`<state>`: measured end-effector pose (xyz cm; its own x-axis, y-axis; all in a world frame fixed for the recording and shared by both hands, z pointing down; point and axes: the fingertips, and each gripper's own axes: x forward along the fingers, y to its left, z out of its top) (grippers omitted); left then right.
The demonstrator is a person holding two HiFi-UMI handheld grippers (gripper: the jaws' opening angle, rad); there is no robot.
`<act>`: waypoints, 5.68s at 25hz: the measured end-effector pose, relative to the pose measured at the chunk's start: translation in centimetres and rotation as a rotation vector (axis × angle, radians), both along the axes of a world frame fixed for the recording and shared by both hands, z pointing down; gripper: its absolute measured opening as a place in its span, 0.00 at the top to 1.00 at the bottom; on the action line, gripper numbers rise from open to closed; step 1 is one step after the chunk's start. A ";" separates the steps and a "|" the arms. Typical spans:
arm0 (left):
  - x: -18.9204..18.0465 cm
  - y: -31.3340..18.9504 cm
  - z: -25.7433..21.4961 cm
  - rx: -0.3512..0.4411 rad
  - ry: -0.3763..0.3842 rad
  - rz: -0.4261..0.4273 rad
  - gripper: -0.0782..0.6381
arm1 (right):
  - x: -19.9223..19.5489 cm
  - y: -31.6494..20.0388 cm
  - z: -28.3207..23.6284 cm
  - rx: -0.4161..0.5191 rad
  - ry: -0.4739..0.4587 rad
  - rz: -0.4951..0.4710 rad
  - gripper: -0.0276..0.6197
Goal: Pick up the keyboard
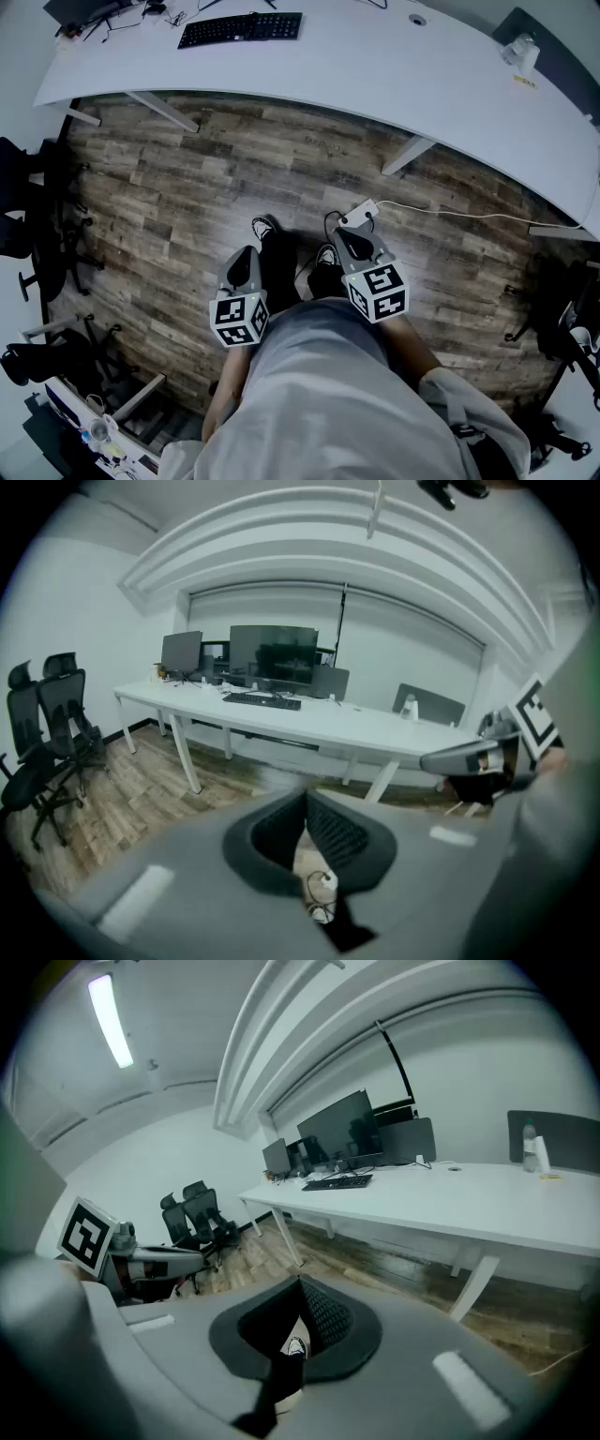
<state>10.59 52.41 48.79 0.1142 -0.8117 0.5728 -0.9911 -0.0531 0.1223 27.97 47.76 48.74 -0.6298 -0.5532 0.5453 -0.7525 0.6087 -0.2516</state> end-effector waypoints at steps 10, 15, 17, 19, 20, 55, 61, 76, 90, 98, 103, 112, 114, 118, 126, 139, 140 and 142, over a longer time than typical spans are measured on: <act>-5.9 -2.6 -2.9 0.149 0.037 -0.131 0.89 | -4.9 -2.7 -1.7 0.053 0.015 -0.034 0.96; -8.3 -5.0 -3.3 0.169 0.033 -0.125 0.89 | -7.8 -5.3 -3.0 0.035 -0.085 -0.019 0.96; -9.5 -6.0 -3.6 0.175 0.019 -0.127 0.89 | -9.1 -6.3 -3.7 0.035 -0.118 -0.024 0.96; -10.8 -7.1 -4.0 0.179 0.022 -0.129 0.89 | -10.5 -7.4 -4.8 0.061 -0.147 -0.035 0.96; -11.6 -7.7 -4.1 0.181 0.027 -0.131 0.89 | -11.3 -8.0 -5.5 0.081 -0.162 -0.040 0.96; -36.5 -28.6 -15.0 0.449 0.199 -0.041 0.89 | -37.1 -27.7 -14.2 0.212 -0.197 -0.034 0.96; -35.0 -32.4 -14.8 0.428 0.189 0.074 0.89 | -37.6 -30.4 -13.1 0.123 -0.302 -0.018 0.96; -37.0 -49.0 -15.0 0.359 0.162 0.235 0.89 | -40.5 -46.4 -11.9 0.079 -0.358 0.126 0.96; -32.5 -63.0 -15.2 0.291 0.175 0.448 0.89 | -37.1 -57.0 -11.0 0.015 -0.483 0.359 0.96; -30.5 -68.2 -14.4 0.280 0.131 0.514 0.89 | -36.7 -59.6 -10.5 -0.015 -0.539 0.369 0.96; -28.5 -70.3 -14.0 0.251 0.083 0.581 0.89 | -35.6 -60.1 -9.3 -0.046 -0.551 0.403 0.95; -26.1 -73.1 -11.5 0.180 -0.025 0.723 0.89 | -35.4 -60.4 -5.3 -0.178 -0.551 0.457 0.96; -25.8 -73.8 -10.6 0.155 -0.048 0.766 0.89 | -35.6 -60.6 -4.1 -0.208 -0.526 0.465 0.95; -25.3 -75.2 -9.4 0.126 -0.087 0.846 0.89 | -36.0 -61.2 -2.3 -0.261 -0.504 0.492 0.96; -24.3 -78.4 -6.6 0.082 -0.147 0.979 0.89 | -37.0 -62.7 1.9 -0.341 -0.448 0.521 0.95; -22.3 -81.3 -0.1 -0.104 -0.212 1.216 0.89 | -38.4 -64.1 7.3 -0.514 -0.532 0.644 0.95; -22.2 -81.4 0.3 -0.117 -0.220 1.234 0.89 | -38.4 -64.2 7.6 -0.524 -0.540 0.653 0.95; -22.1 -81.5 1.4 -0.153 -0.233 1.270 0.89 | -38.5 -64.4 8.1 -0.541 -0.556 0.667 0.95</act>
<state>-11.49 -29.11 50.14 0.6357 -0.1351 0.7600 -0.2568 -0.9655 0.0432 -10.50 -16.64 56.89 -0.5235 -0.6499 0.5510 -0.5893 -0.1909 -0.7850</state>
